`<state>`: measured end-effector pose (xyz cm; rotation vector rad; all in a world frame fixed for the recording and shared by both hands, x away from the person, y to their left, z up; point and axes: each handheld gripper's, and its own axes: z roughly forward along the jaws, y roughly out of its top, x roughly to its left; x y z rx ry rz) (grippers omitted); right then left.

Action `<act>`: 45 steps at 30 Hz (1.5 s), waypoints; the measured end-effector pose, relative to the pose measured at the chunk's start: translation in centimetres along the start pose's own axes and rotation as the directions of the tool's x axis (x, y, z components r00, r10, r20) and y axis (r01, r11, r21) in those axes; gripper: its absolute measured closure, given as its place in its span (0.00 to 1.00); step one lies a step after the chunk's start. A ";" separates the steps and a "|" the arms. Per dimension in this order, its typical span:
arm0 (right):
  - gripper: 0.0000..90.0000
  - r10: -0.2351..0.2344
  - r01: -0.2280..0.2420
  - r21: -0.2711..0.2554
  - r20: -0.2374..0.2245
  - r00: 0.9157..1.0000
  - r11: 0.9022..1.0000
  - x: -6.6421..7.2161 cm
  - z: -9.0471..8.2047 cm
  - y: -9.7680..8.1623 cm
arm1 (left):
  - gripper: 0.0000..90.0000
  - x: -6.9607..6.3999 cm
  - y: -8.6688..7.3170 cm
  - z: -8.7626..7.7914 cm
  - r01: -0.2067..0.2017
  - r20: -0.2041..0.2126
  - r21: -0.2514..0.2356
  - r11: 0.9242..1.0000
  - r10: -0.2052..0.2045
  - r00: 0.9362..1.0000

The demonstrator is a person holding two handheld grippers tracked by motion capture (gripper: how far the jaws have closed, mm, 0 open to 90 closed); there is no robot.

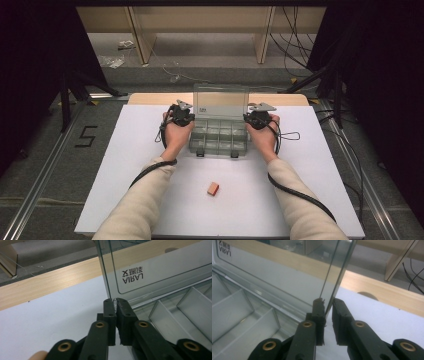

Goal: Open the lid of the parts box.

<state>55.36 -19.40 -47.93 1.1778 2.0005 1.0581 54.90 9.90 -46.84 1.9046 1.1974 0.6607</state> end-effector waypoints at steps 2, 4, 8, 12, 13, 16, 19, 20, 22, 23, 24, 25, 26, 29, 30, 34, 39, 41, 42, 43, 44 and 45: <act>0.87 0.003 -0.003 -0.001 -0.001 1.000 1.000 0.0 0.1 -0.1 | 0.89 0.2 -0.2 -0.3 0.008 0.009 -0.005 1.000 -0.008 1.000; 0.85 0.004 -0.004 0.005 0.000 1.000 1.000 -0.1 0.0 0.0 | 0.87 0.3 -0.5 -0.7 0.003 0.011 -0.012 1.000 -0.003 1.000; 0.78 0.011 -0.011 0.012 0.003 1.000 1.000 -0.2 -0.4 0.2 | 0.84 0.5 -1.4 -1.7 -0.008 0.027 -0.040 0.999 0.009 1.000; 0.70 0.008 -0.008 0.008 -0.001 1.000 1.000 -0.3 -1.2 0.5 | 0.76 0.4 -2.2 -3.3 -0.032 0.048 -0.065 0.997 0.035 0.998; 0.67 0.005 -0.004 0.007 -0.006 1.000 1.000 -0.3 -1.4 0.5 | 0.73 0.3 -2.5 -3.9 -0.037 0.056 -0.075 0.997 0.041 0.998; 0.60 -0.017 0.017 0.004 -0.036 0.999 1.000 -0.1 -2.3 0.4 | 0.66 0.4 -3.1 -5.5 -0.037 0.074 -0.088 0.995 0.044 0.996; 0.51 -0.019 0.019 0.002 -0.069 0.997 1.000 0.0 -3.5 0.2 | 0.55 0.5 -3.1 -7.0 0.004 0.125 -0.086 0.996 0.007 0.992; 0.48 -0.022 0.022 -0.002 -0.082 0.996 1.000 0.2 -4.0 0.1 | 0.51 0.5 -3.1 -7.4 0.012 0.138 -0.088 0.996 0.000 0.990; 0.40 -0.029 0.028 -0.011 -0.109 0.994 1.000 0.4 -4.7 -0.1 | 0.45 0.3 -3.3 -8.3 0.013 0.162 -0.093 0.996 0.002 0.987; 0.38 -0.034 0.033 -0.012 -0.131 0.991 0.999 0.6 -5.4 -0.2 | 0.41 0.2 -3.4 -8.7 0.012 0.169 -0.091 0.996 0.004 0.986; 0.36 -0.034 0.032 -0.017 -0.151 0.988 0.999 0.8 -5.8 -0.2 | 0.36 0.1 -3.5 -9.0 0.011 0.170 -0.092 0.996 0.005 0.985; 0.34 -0.031 0.028 -0.023 -0.165 0.986 0.999 0.9 -6.2 -0.3 | 0.33 0.0 -3.6 -9.4 0.011 0.177 -0.096 0.995 0.007 0.984; 0.33 -0.035 0.031 -0.026 -0.183 0.983 0.999 1.0 -6.7 -0.4 | 0.26 -0.1 -3.8 -9.8 0.005 0.183 -0.094 0.996 0.013 0.983; 0.28 -0.053 0.047 -0.037 -0.212 0.976 0.998 1.4 -8.1 -0.9 | 0.15 -0.6 -4.5 -10.8 -0.006 0.199 -0.096 0.995 0.025 0.980; 0.27 -0.048 0.040 -0.038 -0.228 0.972 0.998 1.6 -8.4 -1.1 | 0.12 -0.7 -4.7 -11.2 -0.013 0.206 -0.096 0.995 0.033 0.978; 0.23 -0.049 0.038 -0.046 -0.275 0.960 0.998 2.1 -10.0 -2.3 | 0.00 -0.8 -6.0 -12.7 -0.054 0.229 -0.094 0.994 0.075 0.971; 0.20 -0.080 0.069 -0.046 -0.314 0.946 0.997 3.0 -11.5 -3.6 | 0.00 -0.5 -7.7 -14.5 -0.066 0.232 -0.092 0.994 0.086 0.969; 0.19 -0.093 0.082 -0.047 -0.331 0.939 0.996 3.3 -12.0 -4.1 | 0.00 -0.5 -8.4 -15.1 -0.071 0.235 -0.091 0.993 0.091 0.968; 0.19 -0.097 0.087 -0.046 -0.335 0.937 0.995 3.5 -12.3 -4.3 | 0.00 -0.4 -8.7 -15.3 -0.075 0.238 -0.091 0.993 0.094 0.967; 0.19 -0.100 0.089 -0.048 -0.341 0.935 0.995 3.6 -12.6 -4.6 | 0.00 -0.4 -9.0 -15.6 -0.080 0.239 -0.089 0.993 0.099 0.966; 0.19 -0.106 0.094 -0.050 -0.348 0.932 0.994 3.8 -12.8 -4.8 | 0.00 -0.4 -9.3 -15.8 -0.081 0.240 -0.089 0.993 0.100 0.966; 0.19 -0.109 0.098 -0.049 -0.354 0.929 0.994 3.9 -13.0 -5.0 | 0.00 -0.5 -9.6 -16.0 -0.081 0.243 -0.086 0.993 0.100 0.965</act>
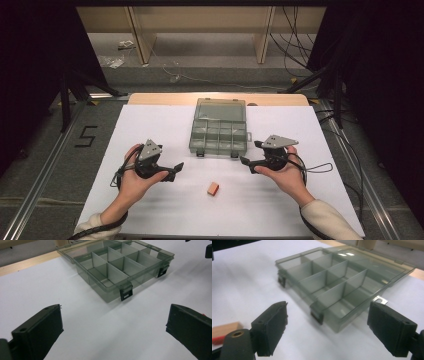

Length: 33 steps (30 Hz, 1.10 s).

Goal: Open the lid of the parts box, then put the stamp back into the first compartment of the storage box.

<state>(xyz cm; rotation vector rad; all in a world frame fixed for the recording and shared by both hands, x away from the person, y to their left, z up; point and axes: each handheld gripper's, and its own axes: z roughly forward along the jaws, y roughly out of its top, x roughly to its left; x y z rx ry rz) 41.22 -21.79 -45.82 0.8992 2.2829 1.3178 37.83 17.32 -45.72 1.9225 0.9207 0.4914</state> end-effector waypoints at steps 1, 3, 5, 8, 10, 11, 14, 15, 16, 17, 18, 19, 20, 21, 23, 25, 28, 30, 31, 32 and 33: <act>0.19 -0.004 0.004 0.002 -0.006 1.000 1.000 0.2 -0.1 -0.1 | 0.00 -0.1 -0.2 -0.2 0.002 0.006 0.001 1.000 -0.002 1.000; 0.19 -0.013 0.013 0.005 -0.017 1.000 1.000 0.7 -0.4 -0.4 | 0.00 -0.3 -0.5 -0.7 0.000 0.007 -0.004 1.000 0.000 1.000; 0.19 -0.018 0.018 0.005 -0.029 0.999 1.000 1.2 -0.6 -0.6 | 0.00 -0.5 -0.7 -1.1 0.000 0.005 -0.011 1.000 0.000 1.000; 0.19 -0.024 0.024 0.008 -0.048 0.999 1.000 2.0 -0.7 -0.8 | 0.00 -0.6 -1.2 -1.5 0.006 0.007 -0.008 1.000 -0.006 1.000; 0.19 -0.032 0.033 0.006 -0.062 0.998 0.999 2.5 -0.7 -0.9 | 0.00 -0.7 -1.6 -1.6 0.013 0.018 0.001 1.000 -0.013 1.000; 0.19 -0.030 0.030 0.006 -0.073 0.997 1.000 2.8 -0.6 -1.0 | 0.00 -0.7 -1.7 -1.6 0.011 0.019 0.006 1.000 -0.011 1.000; 0.19 -0.044 0.046 0.013 -0.094 0.995 0.999 3.8 -0.3 -1.0 | 0.00 -0.7 -1.7 -1.6 0.005 0.015 0.001 1.000 -0.005 1.000; 0.19 -0.051 0.053 0.015 -0.099 0.994 0.999 4.0 -0.2 -1.0 | 0.00 -0.7 -1.6 -1.7 0.000 0.013 -0.010 1.000 0.001 1.000; 0.19 -0.056 0.057 0.014 -0.104 0.993 0.998 4.3 -0.1 -1.0 | 0.00 -0.7 -1.6 -1.8 -0.005 0.012 -0.012 1.000 0.005 1.000; 0.18 -0.061 0.063 0.016 -0.110 0.992 0.998 4.6 0.0 -0.9 | 0.00 -0.7 -1.6 -1.8 -0.009 0.011 -0.010 1.000 0.009 1.000; 0.19 -0.066 0.068 0.015 -0.114 0.991 0.998 4.8 0.0 -0.9 | 0.00 -0.7 -1.6 -1.8 -0.010 0.011 -0.008 1.000 0.011 1.000; 0.18 -0.070 0.072 0.014 -0.118 0.991 0.997 4.9 0.1 -0.9 | 0.00 -0.7 -1.7 -1.7 -0.010 0.010 -0.007 1.000 0.010 1.000; 0.18 -0.071 0.074 0.015 -0.122 0.990 0.997 5.0 0.2 -0.9 | 0.00 -0.7 -1.7 -1.7 -0.009 0.010 -0.006 1.000 0.009 1.000; 0.18 -0.075 0.078 0.015 -0.125 0.989 0.997 5.1 0.3 -0.9 | 0.00 -0.6 -1.7 -1.7 -0.009 0.010 -0.006 1.000 0.009 1.000; 0.18 -0.076 0.079 0.018 -0.128 0.989 0.997 5.3 0.3 -0.9 | 0.00 -0.7 -1.6 -1.7 -0.007 0.008 -0.008 1.000 0.007 1.000; 0.19 -0.077 0.080 0.020 -0.131 0.988 0.997 5.3 0.3 -1.0 | 0.00 -0.7 -1.6 -1.7 -0.010 0.005 -0.008 1.000 0.010 1.000; 0.19 -0.074 0.077 0.017 -0.130 0.989 0.997 5.2 0.3 -1.0 | 0.00 -0.6 -1.6 -1.6 -0.007 0.003 -0.005 1.000 0.007 1.000; 0.19 -0.067 0.069 0.015 -0.133 0.989 0.997 5.3 0.4 -1.0 | 0.00 -0.6 -1.6 -1.6 -0.005 0.001 -0.007 1.000 0.005 1.000; 0.19 -0.068 0.070 0.014 -0.135 0.989 0.997 5.3 0.4 -1.0 | 0.00 -0.5 -1.6 -1.5 -0.006 0.000 -0.008 1.000 0.006 1.000; 0.19 -0.067 0.070 0.013 -0.136 0.989 0.997 5.4 0.5 -1.0 | 0.00 -0.5 -1.6 -1.5 -0.006 0.001 -0.010 1.000 0.006 1.000; 0.19 -0.067 0.070 0.013 -0.138 0.988 0.997 5.6 0.5 -0.9 | 0.00 -0.5 -1.6 -1.5 -0.005 0.002 -0.010 1.000 0.005 1.000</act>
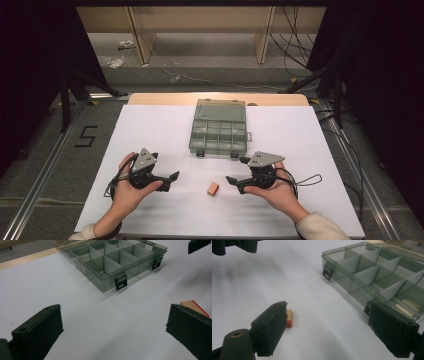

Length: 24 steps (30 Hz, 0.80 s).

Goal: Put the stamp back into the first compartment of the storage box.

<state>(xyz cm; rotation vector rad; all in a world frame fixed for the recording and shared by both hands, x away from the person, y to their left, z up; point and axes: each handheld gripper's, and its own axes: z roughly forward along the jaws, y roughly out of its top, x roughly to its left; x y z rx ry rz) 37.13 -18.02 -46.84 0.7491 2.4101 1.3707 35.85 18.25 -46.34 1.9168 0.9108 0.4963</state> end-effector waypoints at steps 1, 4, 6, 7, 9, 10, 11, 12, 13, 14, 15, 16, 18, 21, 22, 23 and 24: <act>0.18 -0.001 0.001 0.001 -0.004 1.000 1.000 0.2 0.1 0.0 | 0.00 0.0 0.0 0.0 0.000 0.001 0.001 1.000 0.000 1.000; 0.19 -0.016 0.016 0.019 -0.020 1.000 1.000 0.8 0.6 0.1 | 0.00 -0.1 0.1 0.1 -0.006 0.001 0.001 1.000 0.006 1.000; 0.19 -0.026 0.027 0.028 -0.027 0.999 0.999 1.2 1.0 0.1 | 0.00 -0.2 0.2 0.3 0.001 0.001 0.000 1.000 -0.001 1.000; 0.19 -0.027 0.028 0.029 -0.028 0.999 0.999 1.4 1.2 0.1 | 0.00 -0.2 0.2 0.3 0.004 -0.001 0.000 1.000 -0.004 1.000; 0.19 -0.037 0.038 0.035 -0.036 0.999 0.999 1.8 1.5 0.1 | 0.00 -0.3 0.2 0.3 -0.006 0.000 0.005 1.000 0.006 1.000; 0.19 -0.044 0.046 0.043 -0.041 0.998 0.998 2.1 1.7 0.1 | 0.00 -0.4 0.2 0.3 -0.008 -0.002 0.004 1.000 0.008 1.000; 0.19 -0.049 0.051 0.048 -0.046 0.998 0.998 2.2 1.9 0.1 | 0.00 -0.4 0.2 0.3 -0.011 -0.002 0.004 1.000 0.011 1.000; 0.19 -0.054 0.056 0.052 -0.049 0.997 0.997 2.4 2.1 0.1 | 0.00 -0.4 0.3 0.3 -0.010 -0.004 0.003 1.000 0.010 1.000; 0.19 -0.061 0.064 0.061 -0.050 0.997 0.996 2.5 2.3 0.1 | 0.00 -0.3 0.3 0.3 -0.008 -0.005 0.001 1.000 0.008 1.000; 0.19 -0.063 0.066 0.067 -0.047 0.997 0.996 2.5 2.5 0.1 | 0.00 -0.3 0.3 0.3 -0.007 -0.005 -0.001 1.000 0.007 1.000; 0.19 -0.062 0.066 0.073 -0.049 0.997 0.995 2.6 2.7 0.1 | 0.00 -0.3 0.3 0.3 -0.007 -0.005 -0.001 1.000 0.007 1.000; 0.19 -0.062 0.066 0.082 -0.052 0.997 0.994 2.7 2.9 0.1 | 0.00 -0.3 0.2 0.3 -0.008 -0.006 0.000 1.000 0.008 1.000; 0.20 -0.067 0.073 0.098 -0.057 0.996 0.993 2.9 3.3 0.1 | 0.00 -0.3 0.2 0.3 -0.006 -0.005 0.000 1.000 0.006 1.000; 0.20 -0.079 0.087 0.116 -0.070 0.994 0.989 3.3 4.0 0.2 | 0.00 -0.2 0.2 0.4 -0.003 -0.005 -0.003 1.000 0.003 1.000; 0.20 -0.080 0.088 0.119 -0.073 0.994 0.989 3.5 4.2 0.2 | 0.00 -0.2 0.2 0.4 -0.001 -0.002 -0.005 1.000 0.001 1.000; 0.20 -0.082 0.091 0.124 -0.077 0.994 0.988 3.6 4.5 0.2 | 0.00 -0.2 0.2 0.4 -0.002 0.000 -0.006 1.000 0.002 1.000; 0.20 -0.083 0.093 0.130 -0.082 0.993 0.987 3.7 4.7 0.2 | 0.00 -0.2 0.2 0.4 -0.003 -0.001 -0.006 1.000 0.003 1.000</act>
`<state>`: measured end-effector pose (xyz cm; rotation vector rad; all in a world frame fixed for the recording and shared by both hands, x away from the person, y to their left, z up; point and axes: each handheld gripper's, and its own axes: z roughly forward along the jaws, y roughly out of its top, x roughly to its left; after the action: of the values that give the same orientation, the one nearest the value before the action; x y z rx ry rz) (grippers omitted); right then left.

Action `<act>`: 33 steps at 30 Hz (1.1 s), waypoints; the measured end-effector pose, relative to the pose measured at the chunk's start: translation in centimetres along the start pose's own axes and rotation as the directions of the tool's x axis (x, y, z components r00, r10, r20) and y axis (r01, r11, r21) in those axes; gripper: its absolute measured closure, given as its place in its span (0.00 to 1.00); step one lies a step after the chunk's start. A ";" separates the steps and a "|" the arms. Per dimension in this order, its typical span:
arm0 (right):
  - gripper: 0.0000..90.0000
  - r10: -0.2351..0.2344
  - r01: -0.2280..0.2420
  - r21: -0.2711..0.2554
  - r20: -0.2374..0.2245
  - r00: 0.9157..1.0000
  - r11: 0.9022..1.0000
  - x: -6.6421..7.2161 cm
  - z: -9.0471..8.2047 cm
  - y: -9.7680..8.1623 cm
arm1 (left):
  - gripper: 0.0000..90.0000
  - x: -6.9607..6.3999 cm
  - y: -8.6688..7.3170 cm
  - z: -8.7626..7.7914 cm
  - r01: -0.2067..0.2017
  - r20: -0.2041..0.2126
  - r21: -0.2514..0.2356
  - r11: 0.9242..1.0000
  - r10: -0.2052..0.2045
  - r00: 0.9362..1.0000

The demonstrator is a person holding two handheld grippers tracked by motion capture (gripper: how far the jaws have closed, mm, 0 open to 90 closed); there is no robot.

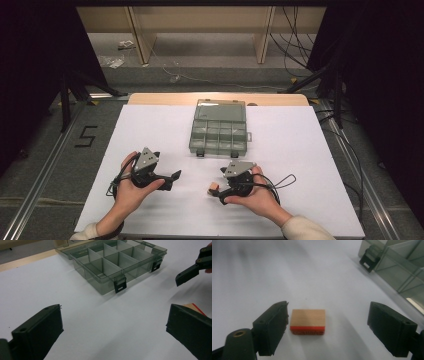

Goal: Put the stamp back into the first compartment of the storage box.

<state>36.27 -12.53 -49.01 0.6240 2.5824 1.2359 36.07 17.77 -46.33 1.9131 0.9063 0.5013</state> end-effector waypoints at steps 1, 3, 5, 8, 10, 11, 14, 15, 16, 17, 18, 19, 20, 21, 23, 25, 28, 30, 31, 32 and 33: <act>0.20 -0.001 0.001 0.006 -0.003 1.000 1.000 0.1 0.2 0.0 | 0.00 0.0 0.0 0.0 0.000 0.001 0.000 1.000 0.000 1.000; 0.21 -0.006 0.006 0.018 -0.005 1.000 1.000 0.4 0.6 0.1 | 0.00 0.0 0.0 0.0 0.001 0.000 0.000 1.000 -0.001 1.000; 0.22 -0.012 0.013 0.029 -0.005 1.000 0.999 0.6 1.0 0.2 | 0.00 0.0 0.0 -0.1 0.001 -0.001 -0.002 1.000 -0.001 1.000; 0.25 -0.019 0.019 0.041 -0.009 1.000 0.999 1.1 1.3 0.4 | 0.00 -0.1 0.0 -0.1 -0.002 0.001 0.000 1.000 0.002 1.000; 0.28 -0.027 0.028 0.051 -0.010 1.000 0.998 1.2 1.5 0.4 | 0.00 -0.1 0.0 -0.1 0.000 0.003 -0.002 1.000 0.000 1.000; 0.30 -0.028 0.028 0.054 -0.010 1.000 0.998 1.3 1.5 0.4 | 0.00 -0.1 0.0 -0.1 0.000 0.002 -0.003 1.000 0.000 1.000; 0.33 -0.029 0.030 0.069 -0.009 1.000 0.997 1.4 1.5 0.3 | 0.00 -0.1 0.1 -0.1 -0.001 0.004 -0.004 1.000 0.001 1.000; 0.34 -0.030 0.030 0.070 -0.008 1.000 0.997 1.4 1.5 0.3 | 0.00 -0.1 0.0 -0.1 -0.001 0.006 -0.003 1.000 0.001 1.000; 0.35 -0.029 0.029 0.069 -0.008 1.000 0.997 1.4 1.5 0.3 | 0.00 -0.1 0.1 0.0 -0.002 0.006 -0.001 1.000 0.002 1.000; 0.37 -0.030 0.030 0.070 -0.006 1.000 0.997 1.4 1.5 0.3 | 0.00 0.0 0.0 0.0 0.000 0.008 -0.001 1.000 0.000 1.000; 0.39 -0.028 0.028 0.070 -0.002 1.000 0.997 1.4 1.5 0.3 | 0.00 0.0 0.0 0.0 0.000 0.009 0.001 1.000 0.000 1.000; 0.40 -0.024 0.024 0.074 0.000 1.000 0.997 1.3 1.5 0.2 | 0.00 0.0 0.0 0.1 0.001 0.010 0.002 1.000 -0.001 1.000; 0.42 -0.020 0.020 0.075 -0.003 1.000 0.997 1.3 1.5 0.2 | 0.00 0.0 0.0 0.0 -0.001 0.012 0.004 1.000 0.001 1.000; 0.44 -0.012 0.012 0.073 -0.009 1.000 0.997 1.2 1.5 0.1 | 0.00 0.0 0.0 0.0 -0.002 0.013 0.003 1.000 0.002 1.000; 0.48 -0.008 0.008 0.072 -0.004 1.000 0.997 1.2 1.5 0.1 | 0.00 0.0 0.0 0.0 0.002 0.010 -0.002 1.000 -0.002 1.000; 0.52 -0.016 0.016 0.070 -0.002 1.000 0.997 1.3 1.4 0.1 | 0.00 0.0 0.0 0.0 0.001 0.012 -0.001 1.000 -0.001 1.000; 0.56 -0.016 0.017 0.070 -0.009 1.000 0.997 1.4 1.4 0.0 | 0.00 0.0 0.0 0.0 -0.002 0.012 0.003 1.000 0.002 1.000; 0.58 -0.014 0.015 0.069 -0.014 1.000 0.998 1.4 1.4 0.0 | 0.00 0.0 0.0 0.0 -0.002 0.013 0.000 1.000 0.002 1.000; 0.59 -0.015 0.016 0.067 -0.017 1.000 0.998 1.4 1.4 0.0 | 0.00 0.0 0.0 0.0 -0.002 0.013 0.000 1.000 0.002 1.000; 0.61 -0.014 0.015 0.066 -0.020 1.000 0.998 1.5 1.4 0.0 | 0.00 0.0 0.0 0.0 0.000 0.012 0.001 1.000 0.000 1.000; 0.61 -0.013 0.014 0.066 -0.019 1.000 0.998 1.5 1.4 0.0 | 0.00 0.1 -0.1 0.0 -0.002 0.011 0.003 1.000 0.002 1.000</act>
<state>35.45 -10.89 -49.87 0.6089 2.6477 1.1622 36.07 17.83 -46.38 1.9176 0.8991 0.4907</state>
